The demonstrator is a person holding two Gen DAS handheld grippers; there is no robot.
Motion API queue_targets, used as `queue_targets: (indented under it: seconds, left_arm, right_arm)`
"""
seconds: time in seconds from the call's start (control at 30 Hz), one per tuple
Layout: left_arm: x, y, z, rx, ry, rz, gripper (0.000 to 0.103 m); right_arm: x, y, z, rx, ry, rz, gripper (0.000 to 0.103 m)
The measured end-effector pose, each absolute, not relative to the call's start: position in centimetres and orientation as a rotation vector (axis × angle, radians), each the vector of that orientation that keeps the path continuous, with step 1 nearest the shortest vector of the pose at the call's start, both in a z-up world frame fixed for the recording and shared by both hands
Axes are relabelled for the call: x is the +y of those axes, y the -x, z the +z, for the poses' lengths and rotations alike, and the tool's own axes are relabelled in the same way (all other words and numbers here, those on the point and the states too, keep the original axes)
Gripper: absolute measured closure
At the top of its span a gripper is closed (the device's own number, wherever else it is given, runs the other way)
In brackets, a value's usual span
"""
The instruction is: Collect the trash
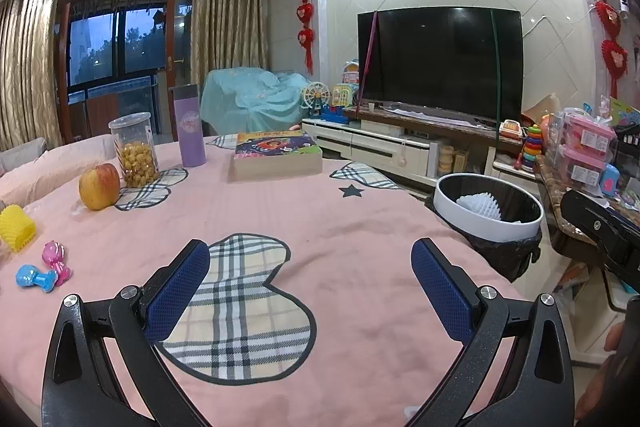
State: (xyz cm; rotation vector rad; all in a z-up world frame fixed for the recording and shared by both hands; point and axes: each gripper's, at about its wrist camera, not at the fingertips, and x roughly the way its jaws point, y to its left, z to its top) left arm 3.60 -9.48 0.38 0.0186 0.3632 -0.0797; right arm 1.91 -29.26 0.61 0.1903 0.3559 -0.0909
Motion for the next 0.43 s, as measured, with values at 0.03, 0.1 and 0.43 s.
queue_targets:
  seconds: [0.03,0.1,0.43]
  left_arm:
    - [-9.48,-3.63,0.37,0.365,-0.018,-0.081,0.0]
    - [-9.46,-3.69,0.34,0.366,-0.019,-0.082,0.0]
    - [-9.07,-3.92,0.21,0.376,-0.006,-0.091,0.0]
  right_arm:
    - [-29.23,-1.92,0.55,0.357,-0.19,-0.091,0.0]
    - [-29.16,-1.98,0.5,0.36,-0.191,-0.089,0.0]
    - [-29.19,-2.5,0.27,0.376,-0.2,-0.082,0.0]
